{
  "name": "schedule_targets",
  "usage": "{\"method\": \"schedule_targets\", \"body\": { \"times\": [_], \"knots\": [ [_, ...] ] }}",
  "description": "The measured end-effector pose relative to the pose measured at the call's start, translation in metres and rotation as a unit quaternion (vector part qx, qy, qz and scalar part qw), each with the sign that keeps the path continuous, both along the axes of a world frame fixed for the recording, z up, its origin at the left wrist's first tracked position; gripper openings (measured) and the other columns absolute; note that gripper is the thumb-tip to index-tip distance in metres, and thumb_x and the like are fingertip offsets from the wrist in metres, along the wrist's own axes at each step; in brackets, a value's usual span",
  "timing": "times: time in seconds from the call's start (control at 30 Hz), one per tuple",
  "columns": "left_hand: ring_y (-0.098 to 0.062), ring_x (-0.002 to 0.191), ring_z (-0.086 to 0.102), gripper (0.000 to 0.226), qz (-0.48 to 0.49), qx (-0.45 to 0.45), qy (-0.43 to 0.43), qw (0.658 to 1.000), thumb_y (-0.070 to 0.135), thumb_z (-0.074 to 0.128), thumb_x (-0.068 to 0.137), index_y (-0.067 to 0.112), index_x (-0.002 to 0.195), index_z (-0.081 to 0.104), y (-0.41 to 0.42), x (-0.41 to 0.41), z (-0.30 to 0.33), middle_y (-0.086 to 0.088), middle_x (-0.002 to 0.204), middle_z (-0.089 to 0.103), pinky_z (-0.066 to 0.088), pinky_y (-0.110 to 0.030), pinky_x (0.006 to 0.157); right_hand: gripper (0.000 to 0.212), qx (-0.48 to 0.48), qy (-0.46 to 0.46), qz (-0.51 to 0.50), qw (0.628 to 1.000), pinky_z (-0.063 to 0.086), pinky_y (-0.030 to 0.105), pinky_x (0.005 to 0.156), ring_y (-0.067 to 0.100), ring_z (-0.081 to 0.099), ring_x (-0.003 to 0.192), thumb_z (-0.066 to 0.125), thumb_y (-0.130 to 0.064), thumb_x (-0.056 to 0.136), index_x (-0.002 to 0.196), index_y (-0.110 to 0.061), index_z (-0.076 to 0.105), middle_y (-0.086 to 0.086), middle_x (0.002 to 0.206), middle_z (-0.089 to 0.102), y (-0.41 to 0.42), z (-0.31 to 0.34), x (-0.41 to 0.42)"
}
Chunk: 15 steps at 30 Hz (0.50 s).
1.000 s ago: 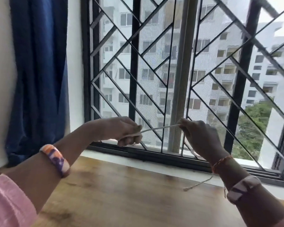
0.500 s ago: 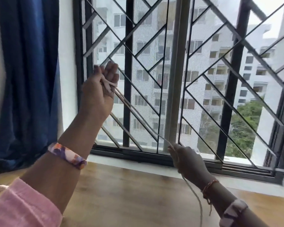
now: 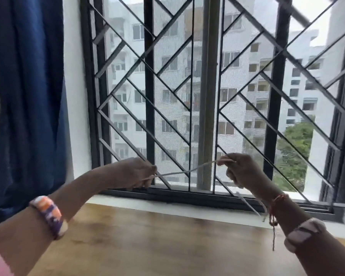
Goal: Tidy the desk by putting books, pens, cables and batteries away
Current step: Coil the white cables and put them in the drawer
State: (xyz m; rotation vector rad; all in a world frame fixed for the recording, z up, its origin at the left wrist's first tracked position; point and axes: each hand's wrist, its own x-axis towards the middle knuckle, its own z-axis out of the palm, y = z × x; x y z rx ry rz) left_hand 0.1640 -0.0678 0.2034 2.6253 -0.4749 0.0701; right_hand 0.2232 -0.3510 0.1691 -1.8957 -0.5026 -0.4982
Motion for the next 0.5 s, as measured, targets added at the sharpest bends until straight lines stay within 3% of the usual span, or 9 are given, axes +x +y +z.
{"method": "schedule_targets", "body": {
  "times": [0.03, 0.1, 0.17, 0.27, 0.37, 0.4, 0.43, 0.5],
  "knots": [
    [-0.005, 0.043, 0.046, 0.052, -0.036, -0.113, 0.09, 0.989, 0.055, 0.043, 0.083, 0.007, 0.069, 0.058, -0.003, -0.01, 0.004, 0.003, 0.053, 0.053, 0.039, -0.015, 0.045, 0.029, -0.009, 0.004, -0.001, 1.0, 0.023, 0.012, 0.028, 0.0, 0.029, 0.024, 0.043, 0.003, 0.094, 0.072, -0.008, 0.06, 0.005, 0.042, 0.039, -0.003, -0.001, 0.004],
    [-0.006, 0.043, 0.051, 0.059, -0.111, -0.304, 0.17, 0.931, 0.062, 0.064, 0.064, 0.004, 0.07, 0.059, -0.004, -0.023, 0.011, 0.001, 0.052, 0.058, 0.043, -0.017, 0.043, 0.033, -0.07, -0.001, -0.021, 0.997, 0.023, 0.012, 0.031, 0.0, 0.029, 0.026, 0.047, -0.004, 0.094, 0.067, -0.016, 0.06, -0.003, 0.042, 0.04, -0.004, -0.005, 0.01],
    [-0.008, 0.048, 0.051, 0.048, -0.197, -0.449, 0.162, 0.856, 0.049, 0.08, 0.058, 0.006, 0.069, 0.063, -0.004, -0.025, 0.015, 0.0, 0.059, 0.059, 0.046, -0.02, 0.045, 0.033, -0.168, -0.013, -0.049, 0.985, 0.025, 0.012, 0.036, 0.001, 0.033, 0.029, 0.05, -0.016, 0.095, 0.064, -0.024, 0.059, -0.009, 0.045, 0.042, 0.001, -0.012, 0.01],
    [-0.006, 0.051, 0.052, 0.022, -0.25, -0.629, 0.128, 0.725, 0.03, 0.065, 0.078, 0.009, 0.078, 0.063, -0.023, -0.026, 0.021, 0.002, 0.065, 0.059, 0.05, -0.019, 0.049, 0.032, -0.275, -0.018, -0.058, 0.959, 0.032, 0.02, 0.044, 0.001, 0.037, 0.041, 0.045, -0.037, 0.095, 0.071, -0.022, 0.061, -0.011, 0.05, 0.043, 0.023, -0.023, -0.003],
    [-0.007, 0.049, 0.058, 0.025, -0.209, -0.8, 0.093, 0.554, 0.021, 0.048, 0.088, 0.008, 0.071, 0.059, -0.04, -0.018, 0.033, 0.002, 0.058, 0.06, 0.053, -0.019, 0.058, 0.033, -0.329, -0.092, -0.075, 0.937, 0.04, 0.03, 0.055, 0.017, 0.044, 0.051, 0.044, -0.042, 0.094, 0.073, -0.019, 0.054, -0.003, 0.055, 0.046, 0.041, -0.034, -0.013],
    [-0.009, 0.051, 0.059, 0.029, -0.174, -0.837, 0.062, 0.516, 0.02, 0.045, 0.092, 0.008, 0.07, 0.058, -0.041, -0.013, 0.037, 0.0, 0.058, 0.06, 0.054, -0.02, 0.06, 0.032, -0.308, -0.109, -0.057, 0.943, 0.04, 0.032, 0.056, 0.021, 0.045, 0.053, 0.045, -0.043, 0.093, 0.071, -0.02, 0.05, 0.0, 0.057, 0.049, 0.044, -0.037, -0.015],
    [-0.011, 0.056, 0.06, 0.029, -0.134, -0.861, 0.022, 0.49, 0.02, 0.042, 0.096, 0.008, 0.073, 0.056, -0.039, -0.006, 0.041, -0.001, 0.061, 0.06, 0.055, -0.022, 0.063, 0.033, -0.283, -0.113, -0.036, 0.952, 0.04, 0.032, 0.057, 0.022, 0.046, 0.055, 0.044, -0.045, 0.092, 0.072, -0.02, 0.05, 0.002, 0.06, 0.052, 0.046, -0.039, -0.015],
    [-0.011, 0.067, 0.065, 0.023, -0.062, -0.868, -0.063, 0.489, 0.018, 0.04, 0.098, 0.011, 0.081, 0.053, -0.035, 0.009, 0.039, -0.002, 0.074, 0.063, 0.055, -0.026, 0.074, 0.037, -0.261, -0.116, -0.012, 0.958, 0.039, 0.032, 0.06, 0.019, 0.045, 0.059, 0.038, -0.05, 0.089, 0.082, -0.02, 0.057, 0.0, 0.066, 0.054, 0.05, -0.04, -0.016]
  ]
}}
